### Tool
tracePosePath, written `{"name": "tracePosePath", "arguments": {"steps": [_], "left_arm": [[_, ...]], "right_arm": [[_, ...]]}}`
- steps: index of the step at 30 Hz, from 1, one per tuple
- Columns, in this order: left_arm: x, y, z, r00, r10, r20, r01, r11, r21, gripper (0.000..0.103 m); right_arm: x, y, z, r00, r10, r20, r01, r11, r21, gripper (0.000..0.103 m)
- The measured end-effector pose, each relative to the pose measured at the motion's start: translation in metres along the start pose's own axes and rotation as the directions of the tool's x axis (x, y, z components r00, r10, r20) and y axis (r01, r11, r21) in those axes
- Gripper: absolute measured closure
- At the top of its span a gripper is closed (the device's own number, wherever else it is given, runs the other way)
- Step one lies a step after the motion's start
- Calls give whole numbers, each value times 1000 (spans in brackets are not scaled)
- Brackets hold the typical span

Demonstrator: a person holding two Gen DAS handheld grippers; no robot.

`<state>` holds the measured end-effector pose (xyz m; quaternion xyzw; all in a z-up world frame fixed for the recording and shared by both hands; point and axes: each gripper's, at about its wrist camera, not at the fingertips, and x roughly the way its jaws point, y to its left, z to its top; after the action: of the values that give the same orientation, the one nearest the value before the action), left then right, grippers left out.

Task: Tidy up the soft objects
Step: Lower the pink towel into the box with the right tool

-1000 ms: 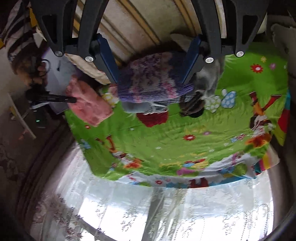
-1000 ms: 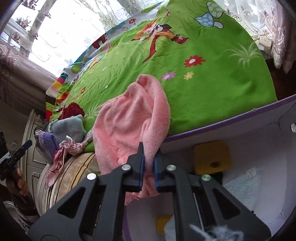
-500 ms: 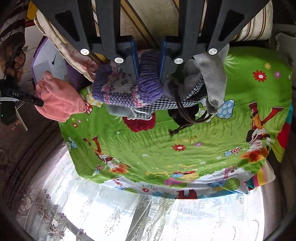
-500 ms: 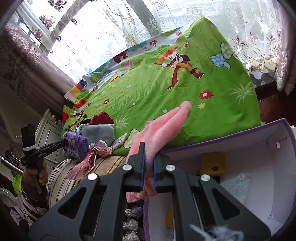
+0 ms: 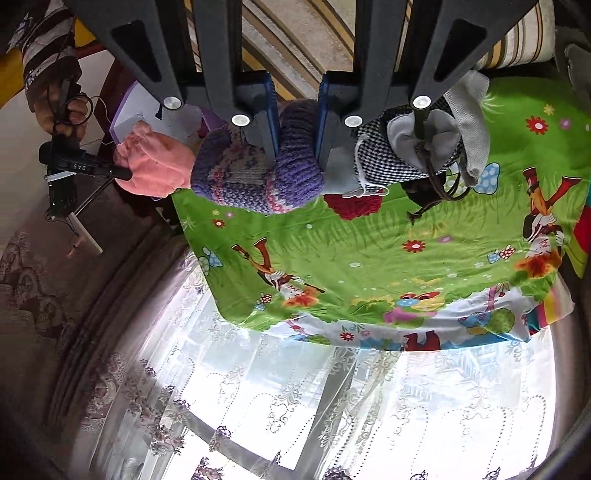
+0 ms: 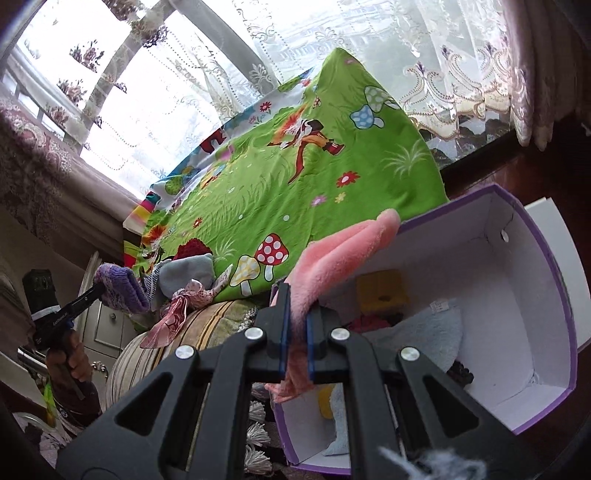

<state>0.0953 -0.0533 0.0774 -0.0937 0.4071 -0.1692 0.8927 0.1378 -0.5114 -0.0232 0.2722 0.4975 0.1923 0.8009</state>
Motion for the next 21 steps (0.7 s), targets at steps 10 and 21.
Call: {"name": "tracePosePath", "arguments": {"steps": [10,21], "left_arm": [[3,-25,-4,998,-56,-11,57,998,32,85],[7,-43,-7,995,-99,-25,100,994,50,85]], "right_arm": [[35,-65,-68,986,20,-163,25,962,271,93],[41,-78,-97,953,-109,-282,176,958,227,93]]}}
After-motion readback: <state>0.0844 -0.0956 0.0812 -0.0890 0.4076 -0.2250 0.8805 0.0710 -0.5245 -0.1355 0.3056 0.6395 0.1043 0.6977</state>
